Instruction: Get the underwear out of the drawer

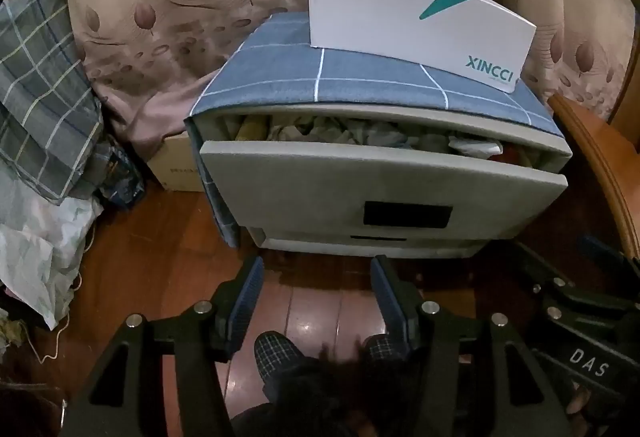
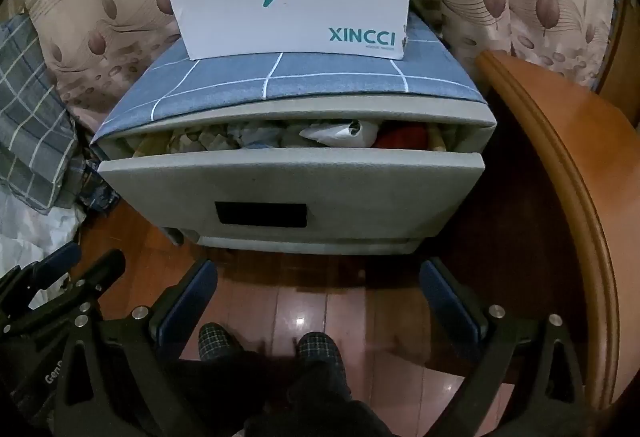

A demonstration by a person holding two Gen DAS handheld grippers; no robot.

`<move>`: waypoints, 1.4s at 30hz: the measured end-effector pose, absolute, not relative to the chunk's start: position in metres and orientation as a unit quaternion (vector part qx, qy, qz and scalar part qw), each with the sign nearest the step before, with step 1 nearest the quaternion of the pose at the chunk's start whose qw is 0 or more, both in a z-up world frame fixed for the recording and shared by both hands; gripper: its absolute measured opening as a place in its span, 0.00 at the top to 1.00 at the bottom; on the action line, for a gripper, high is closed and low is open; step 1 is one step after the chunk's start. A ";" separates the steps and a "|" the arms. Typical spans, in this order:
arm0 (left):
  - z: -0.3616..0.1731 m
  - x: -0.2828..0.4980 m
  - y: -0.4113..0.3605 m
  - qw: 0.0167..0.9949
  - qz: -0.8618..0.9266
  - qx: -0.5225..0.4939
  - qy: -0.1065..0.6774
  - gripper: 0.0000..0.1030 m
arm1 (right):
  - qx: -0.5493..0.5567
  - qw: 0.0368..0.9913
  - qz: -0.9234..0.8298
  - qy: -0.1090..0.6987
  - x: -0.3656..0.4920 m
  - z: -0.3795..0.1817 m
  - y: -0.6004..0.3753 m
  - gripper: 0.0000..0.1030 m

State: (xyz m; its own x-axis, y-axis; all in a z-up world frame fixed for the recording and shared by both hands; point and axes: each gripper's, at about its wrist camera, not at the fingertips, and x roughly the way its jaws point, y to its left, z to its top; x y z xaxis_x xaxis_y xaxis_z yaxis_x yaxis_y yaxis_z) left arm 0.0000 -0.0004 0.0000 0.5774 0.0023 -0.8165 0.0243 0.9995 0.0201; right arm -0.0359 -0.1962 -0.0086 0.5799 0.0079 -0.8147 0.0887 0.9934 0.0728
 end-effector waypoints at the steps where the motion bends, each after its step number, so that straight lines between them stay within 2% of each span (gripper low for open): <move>1: 0.000 0.000 0.000 0.888 -0.012 0.004 0.459 0.45 | 0.054 0.888 -0.019 0.456 -0.036 -0.009 -0.197 0.03; 42: -0.003 0.002 -0.001 0.882 -0.010 0.012 0.471 0.45 | 0.048 0.887 -0.024 0.458 -0.036 -0.010 -0.195 0.03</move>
